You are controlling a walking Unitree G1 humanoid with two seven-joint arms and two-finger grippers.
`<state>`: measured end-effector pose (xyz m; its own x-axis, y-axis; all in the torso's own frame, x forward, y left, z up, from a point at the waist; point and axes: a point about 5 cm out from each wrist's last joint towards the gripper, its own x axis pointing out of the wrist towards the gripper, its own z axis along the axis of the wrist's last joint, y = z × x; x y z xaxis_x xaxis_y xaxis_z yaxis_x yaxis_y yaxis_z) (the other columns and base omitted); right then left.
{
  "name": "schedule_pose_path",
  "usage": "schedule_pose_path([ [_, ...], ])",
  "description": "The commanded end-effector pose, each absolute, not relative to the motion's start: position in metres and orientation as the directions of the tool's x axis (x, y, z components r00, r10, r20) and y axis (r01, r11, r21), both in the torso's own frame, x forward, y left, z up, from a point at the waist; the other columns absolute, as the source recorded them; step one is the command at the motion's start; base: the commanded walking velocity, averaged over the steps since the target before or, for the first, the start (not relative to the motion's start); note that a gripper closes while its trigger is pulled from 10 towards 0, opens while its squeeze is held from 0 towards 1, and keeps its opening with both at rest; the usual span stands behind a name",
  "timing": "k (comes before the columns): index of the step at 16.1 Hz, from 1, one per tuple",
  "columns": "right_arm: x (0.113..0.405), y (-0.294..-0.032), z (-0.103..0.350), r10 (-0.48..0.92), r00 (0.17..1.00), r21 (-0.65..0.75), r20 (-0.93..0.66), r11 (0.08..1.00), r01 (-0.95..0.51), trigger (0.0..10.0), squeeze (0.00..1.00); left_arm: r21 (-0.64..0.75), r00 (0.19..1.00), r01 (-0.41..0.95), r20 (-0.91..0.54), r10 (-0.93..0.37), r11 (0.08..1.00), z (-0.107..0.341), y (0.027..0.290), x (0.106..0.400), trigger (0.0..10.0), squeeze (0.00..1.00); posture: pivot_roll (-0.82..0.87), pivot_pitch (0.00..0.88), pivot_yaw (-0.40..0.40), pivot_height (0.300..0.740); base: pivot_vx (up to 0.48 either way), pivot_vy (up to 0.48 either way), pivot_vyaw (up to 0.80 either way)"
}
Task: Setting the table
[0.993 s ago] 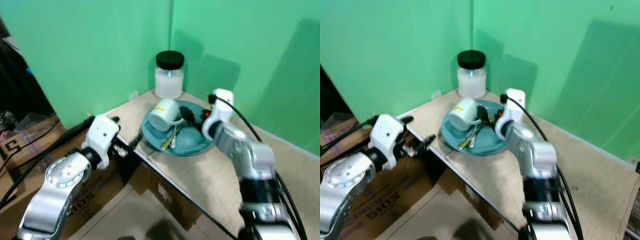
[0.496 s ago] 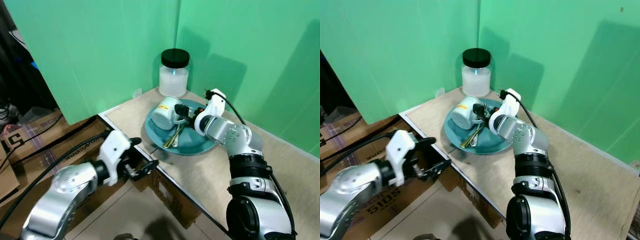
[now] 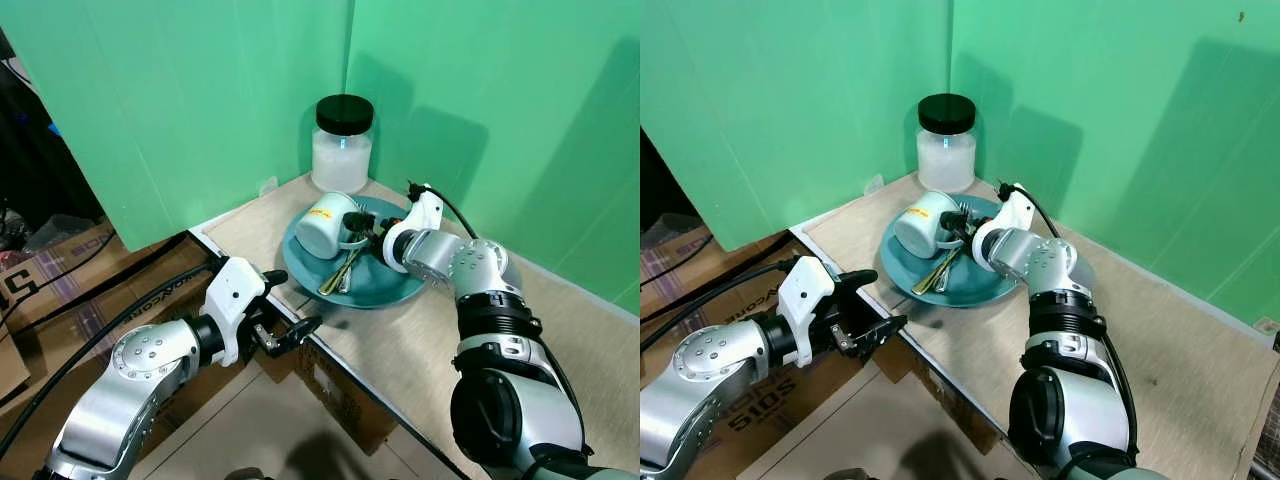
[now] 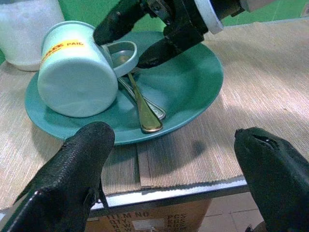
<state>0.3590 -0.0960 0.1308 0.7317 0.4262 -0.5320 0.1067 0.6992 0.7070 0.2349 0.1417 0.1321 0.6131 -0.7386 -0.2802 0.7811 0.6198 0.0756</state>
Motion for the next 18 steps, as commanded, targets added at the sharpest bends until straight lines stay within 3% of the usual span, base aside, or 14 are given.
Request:
schedule_pose_path([
  [1,0.3596,-0.0948,0.1350,0.450,0.713,0.718,-0.538,0.688,0.107,0.0,0.00,0.099,0.607,0.788,-0.283,-0.742,0.607,0.1334,0.1411,0.2365,10.0,0.06,0.12,0.000,-0.018,0.740,0.000,0.000,0.00],
  [6,0.3551,-0.1033,0.1376,0.499,0.681,0.753,-0.536,0.647,0.119,0.0,0.00,0.113,0.610,0.788,-0.274,-0.743,0.605,0.1331,0.1403,0.2381,10.0,0.07,0.11,0.000,-0.016,0.740,0.000,0.000,0.00],
  [18,0.3553,-0.1046,0.1410,0.497,0.697,0.774,-0.517,0.619,0.133,0.0,0.00,0.127,0.617,0.784,-0.265,-0.741,0.607,0.1337,0.1400,0.2446,10.0,0.06,0.11,0.000,-0.021,0.740,0.000,0.000,0.00],
])
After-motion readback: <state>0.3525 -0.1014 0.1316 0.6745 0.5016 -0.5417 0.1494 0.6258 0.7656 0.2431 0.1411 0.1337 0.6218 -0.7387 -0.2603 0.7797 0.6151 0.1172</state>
